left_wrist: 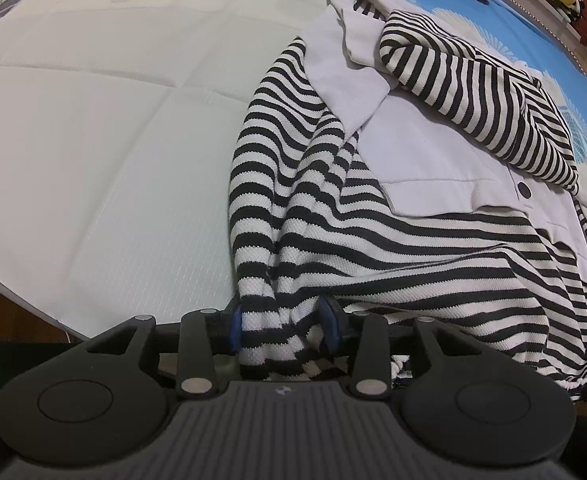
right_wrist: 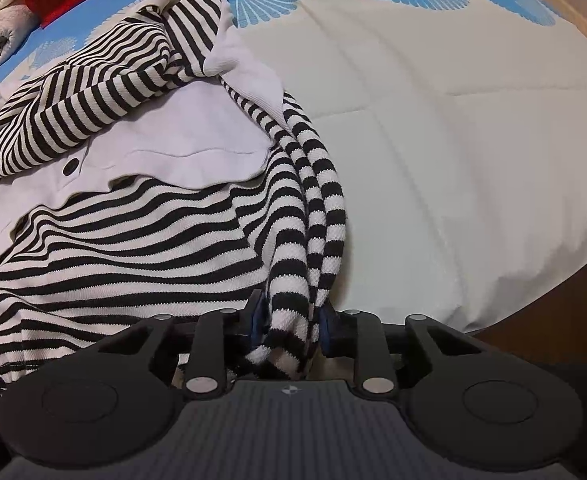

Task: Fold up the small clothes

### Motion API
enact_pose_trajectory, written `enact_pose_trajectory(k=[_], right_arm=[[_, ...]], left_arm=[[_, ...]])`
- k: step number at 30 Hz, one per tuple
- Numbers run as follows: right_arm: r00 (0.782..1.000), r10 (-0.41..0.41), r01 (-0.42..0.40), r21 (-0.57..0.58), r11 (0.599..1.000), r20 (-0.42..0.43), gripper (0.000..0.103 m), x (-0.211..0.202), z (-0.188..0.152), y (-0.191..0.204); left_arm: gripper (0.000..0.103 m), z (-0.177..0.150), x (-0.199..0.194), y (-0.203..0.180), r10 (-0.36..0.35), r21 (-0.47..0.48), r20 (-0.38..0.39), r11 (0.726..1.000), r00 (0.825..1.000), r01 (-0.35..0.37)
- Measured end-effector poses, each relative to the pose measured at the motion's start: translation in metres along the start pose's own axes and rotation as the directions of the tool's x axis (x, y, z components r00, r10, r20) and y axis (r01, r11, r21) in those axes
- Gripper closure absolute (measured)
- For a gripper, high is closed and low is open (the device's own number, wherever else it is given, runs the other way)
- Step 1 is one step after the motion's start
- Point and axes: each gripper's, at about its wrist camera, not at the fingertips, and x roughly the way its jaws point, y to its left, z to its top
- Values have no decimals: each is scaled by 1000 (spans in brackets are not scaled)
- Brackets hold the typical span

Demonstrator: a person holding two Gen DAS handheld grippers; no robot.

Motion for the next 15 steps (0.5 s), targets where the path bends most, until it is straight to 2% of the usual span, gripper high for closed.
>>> enact_pose_trajectory(k=[7,15], right_arm=[[1000,-1,1,-12,1000,4,79,0,0,1],[1000,5,-4,-15,1000,14,84,-1,0,-1]], left_arm=[[47,0,1,-2,-4,10,-7,1000,1000,4],[46,-2,1,-2,9,27,0,1000,1000,-9]])
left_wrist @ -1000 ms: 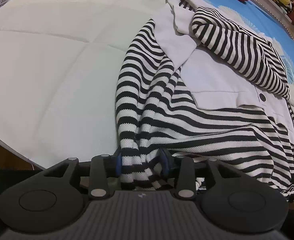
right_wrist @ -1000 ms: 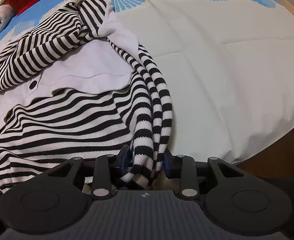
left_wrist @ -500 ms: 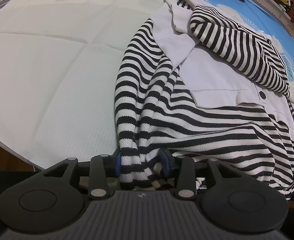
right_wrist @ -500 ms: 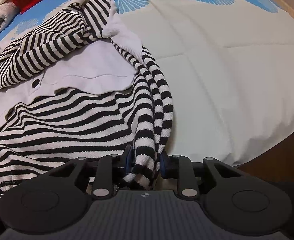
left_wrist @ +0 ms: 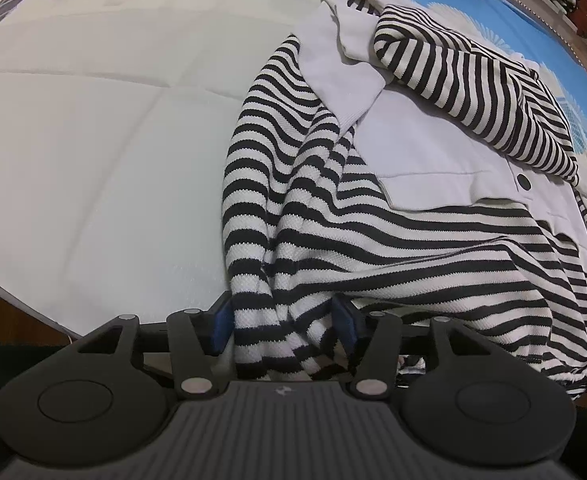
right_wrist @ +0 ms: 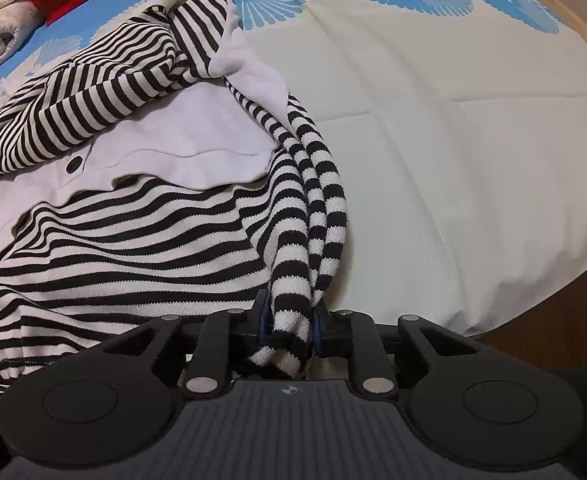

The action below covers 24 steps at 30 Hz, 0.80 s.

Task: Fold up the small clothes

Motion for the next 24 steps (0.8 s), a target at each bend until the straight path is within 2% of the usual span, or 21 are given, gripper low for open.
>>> enact_pose_trajectory(k=[1,4,9,11,14,20,21,23,24], right_arm=[[1000,1,-1,1,1000,2,85,-1,0,0],[1000,4,-4,1,1000,10,87,-2,-1,0],[1000,9,-9,0,1000,4,86,-2,-1,-1],[1000,10,-10,2,1000,-16,77,0,-2,-1],[1000,3,-3,-17,1000,-17,77,0,-3,1],[1000,10,-10,-7,1000,-17,78,-1,-3,0],[1000,13,-13,-7,1000,-15,81,-1,-3,-1],[1000,22,-22,-8,1000,-6,85,-4,-3,-1],[1000,25,-25,-7,1000,0,87,-5,-3,-2]], left_arm=[[49,0,0,0,3,5,3,1000,1000,-3],[70,-1,-2,0,6,18,19,1000,1000,-7],[67,-1,-3,3,-5,6,7,1000,1000,5],[63,-2,-3,3,-9,9,4,1000,1000,9],[60,-4,-4,1,-5,27,3,1000,1000,5],[61,-8,-7,2,-3,38,8,999,1000,2],[63,-8,-7,2,-2,41,10,999,1000,2],[84,-9,-9,1,-9,46,20,999,1000,8],[88,-10,-11,1,-17,47,28,999,999,16]])
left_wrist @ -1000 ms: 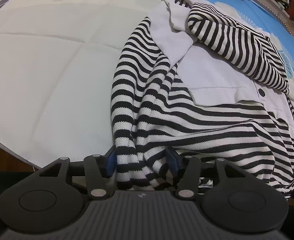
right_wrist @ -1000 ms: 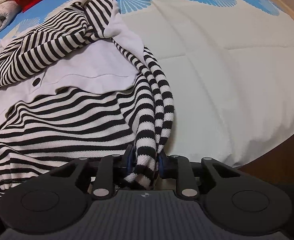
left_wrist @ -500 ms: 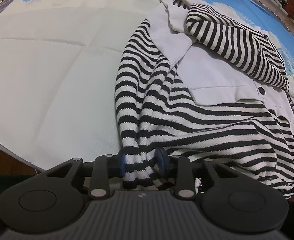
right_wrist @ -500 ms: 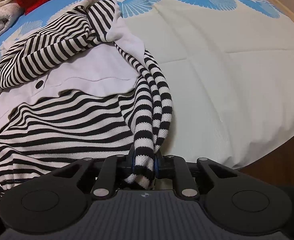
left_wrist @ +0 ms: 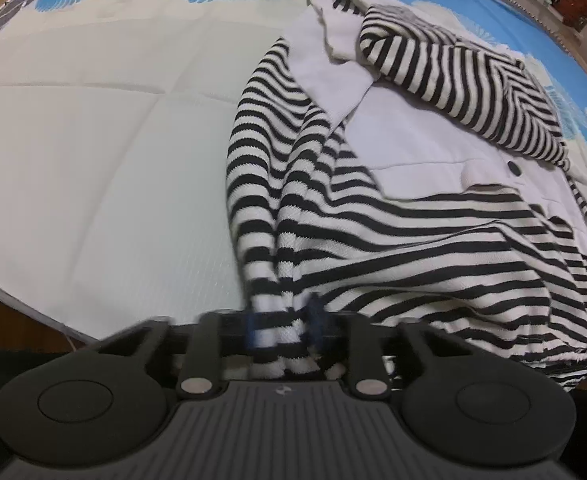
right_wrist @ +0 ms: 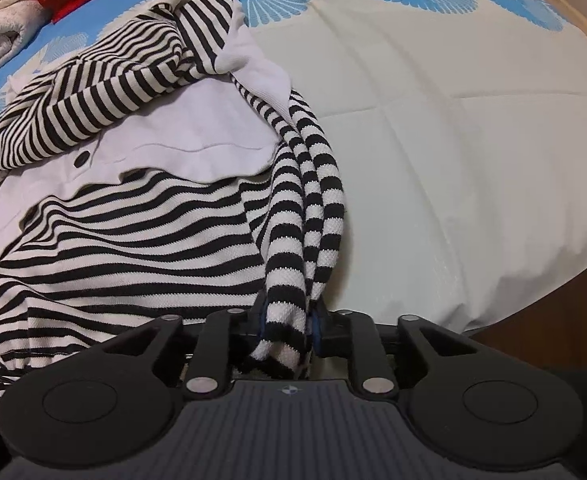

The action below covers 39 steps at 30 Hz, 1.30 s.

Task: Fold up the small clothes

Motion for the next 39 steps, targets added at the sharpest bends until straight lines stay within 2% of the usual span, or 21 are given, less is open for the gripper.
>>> enact_pose_trajectory(k=[2,6,11,15,19,23,25,28,31,32,34,36,38,39], right_arm=[[1000,8,-8,5,1000,15,89,-3,0,-1],[997,28,-29,13,999,76,91,-17,3,-2],[979,95,-101,27,995,178,92,-52,17,-6],[951,175,-193,46,980,254,93,-90,31,-19],[923,234,-247,4,969,304,93,-130,33,-25],[899,309,-321,-11,947,309,94,-179,23,-40],[887,343,-354,-21,935,309,94,-201,14,-46],[879,375,-382,-34,923,294,94,-215,8,-47],[894,372,-386,7,922,251,93,-193,28,-43],[901,360,-377,23,926,241,93,-181,38,-41],[918,332,-349,44,936,218,93,-148,65,-32],[935,305,-322,76,943,182,93,-108,98,-24],[944,301,-314,84,946,138,91,-67,130,-14],[951,284,-296,94,950,125,86,-51,141,-12]], left_arm=[[94,0,-5,-2,-6,12,25,1000,1000,5],[95,3,-19,-5,-44,28,69,999,997,43],[95,17,-56,5,-159,16,126,987,979,158],[96,31,-92,15,-241,32,184,970,953,239],[96,31,-137,26,-324,78,211,946,922,315],[96,20,-187,45,-415,109,235,910,879,400],[96,20,-199,55,-445,96,238,896,864,435],[95,36,-187,63,-477,27,205,876,855,482],[95,68,-149,56,-454,-16,168,886,875,463],[95,81,-132,53,-454,-34,149,886,878,463],[95,113,-90,46,-420,-82,109,899,901,429],[94,143,-48,44,-416,-141,68,896,907,422],[89,169,-6,48,-396,-205,34,896,918,394],[85,176,9,53,-382,-247,34,892,923,378]])
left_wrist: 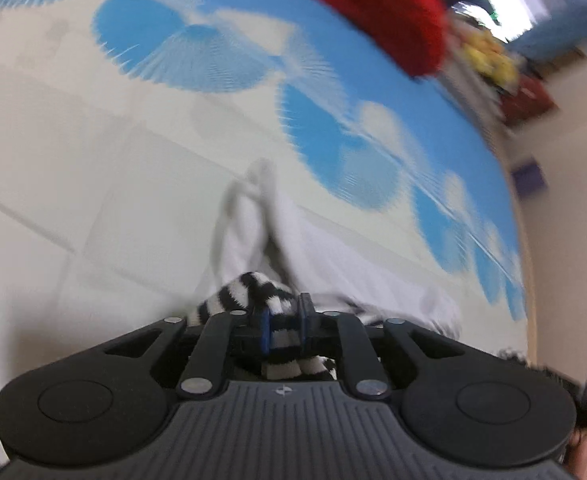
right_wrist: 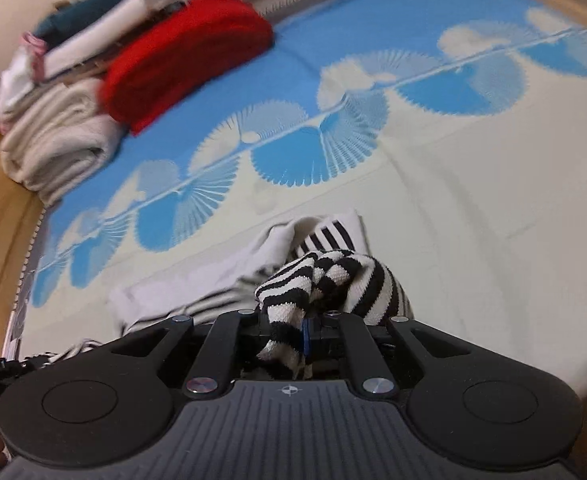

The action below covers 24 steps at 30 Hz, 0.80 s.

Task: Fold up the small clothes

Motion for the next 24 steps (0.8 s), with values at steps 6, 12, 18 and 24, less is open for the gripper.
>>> enact_pose_trajectory(k=[6,12,18,24], right_arm=[[992,-73,84,109,991,-103,76,82,17,-26],[999,28,-21,153,988,-46,66,68,28,-28],[994,90,-104,300,948,58,61,34,33,-62],[997,73,-73,-4,997,11,58,14,25,-46]], left_arm=[[59,20,10,26,-13,-100,65,995,998,20],[43,15,-4,4,-55,114,52,992,997,49],[17,-25,-24,-31,-25,406,60,914,998,-1],[13,-73,-7,-49,113,680,-12,729,994,-75]])
